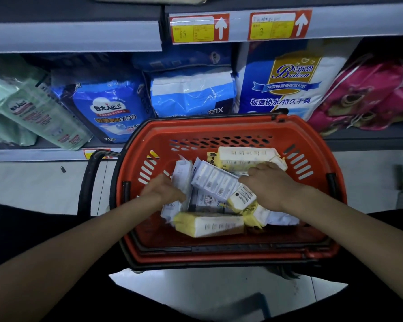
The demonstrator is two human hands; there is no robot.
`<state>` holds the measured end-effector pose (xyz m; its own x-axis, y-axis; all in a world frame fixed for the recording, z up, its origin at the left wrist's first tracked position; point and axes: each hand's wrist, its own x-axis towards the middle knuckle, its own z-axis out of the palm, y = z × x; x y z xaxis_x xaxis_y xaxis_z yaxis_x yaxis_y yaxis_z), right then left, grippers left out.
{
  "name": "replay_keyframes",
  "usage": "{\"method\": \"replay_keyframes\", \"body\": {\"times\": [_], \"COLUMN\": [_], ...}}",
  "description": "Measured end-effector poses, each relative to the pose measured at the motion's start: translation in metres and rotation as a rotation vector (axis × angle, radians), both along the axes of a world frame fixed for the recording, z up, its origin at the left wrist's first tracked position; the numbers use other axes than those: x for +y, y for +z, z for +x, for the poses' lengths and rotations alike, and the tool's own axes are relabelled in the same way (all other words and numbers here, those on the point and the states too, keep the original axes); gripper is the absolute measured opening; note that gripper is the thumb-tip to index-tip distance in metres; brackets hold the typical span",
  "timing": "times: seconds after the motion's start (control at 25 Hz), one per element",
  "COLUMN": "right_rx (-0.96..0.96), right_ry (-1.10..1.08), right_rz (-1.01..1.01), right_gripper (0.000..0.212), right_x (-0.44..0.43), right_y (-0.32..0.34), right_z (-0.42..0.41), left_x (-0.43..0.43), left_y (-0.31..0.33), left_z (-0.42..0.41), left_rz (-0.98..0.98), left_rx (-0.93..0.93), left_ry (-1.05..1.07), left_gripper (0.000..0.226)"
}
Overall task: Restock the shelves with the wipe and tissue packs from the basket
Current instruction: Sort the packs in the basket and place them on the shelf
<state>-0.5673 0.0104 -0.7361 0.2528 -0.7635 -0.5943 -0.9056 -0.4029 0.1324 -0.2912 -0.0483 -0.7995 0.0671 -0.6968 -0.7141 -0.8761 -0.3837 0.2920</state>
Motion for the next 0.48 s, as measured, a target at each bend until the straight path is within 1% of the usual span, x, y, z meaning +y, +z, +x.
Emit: {"method": "replay_keyframes", "body": {"times": [0.04,0.08,0.16,0.2,0.28,0.32,0.4,0.44,0.48], "right_rx": [-0.028,-0.058,-0.147,-0.234,-0.524,-0.707,-1.104,-1.272,-1.414], "right_ry": [-0.017,-0.036,-0.086,-0.135,-0.341,-0.504,-0.905,-1.087,-1.22], "right_rz": [-0.017,-0.037,-0.086,-0.117,-0.146,-0.125,0.005,0.103,0.216], "right_gripper": [0.062,0.065,0.067,0.064,0.052,0.047,0.04,0.041,0.047], "right_x": [0.0,0.0,-0.002,-0.004,-0.011,-0.016,-0.024,-0.027,-0.028], "right_y": [0.003,0.007,0.015,0.02,0.031,0.036,0.053,0.062,0.07], "right_z": [-0.002,-0.003,-0.006,-0.005,-0.001,0.002,0.013,0.017,0.02], "left_x": [-0.006,-0.011,-0.025,-0.03,-0.036,-0.038,-0.038,-0.038,-0.038], "left_y": [0.015,0.032,0.065,0.084,0.12,0.135,0.155,0.159,0.16], "left_z": [0.002,0.005,0.01,0.011,0.009,0.007,0.004,0.004,0.003], "left_rz": [-0.055,-0.102,-0.188,-0.224,-0.259,-0.243,-0.161,-0.111,-0.076], "left_rx": [-0.017,-0.013,0.113,0.196,0.335,0.411,0.586,0.671,0.735], "left_ry": [-0.025,-0.038,0.007,0.039,0.096,0.117,0.129,0.131,0.121], "left_gripper": [0.036,0.039,0.044,0.04,0.023,0.023,0.037,0.042,0.046]}}
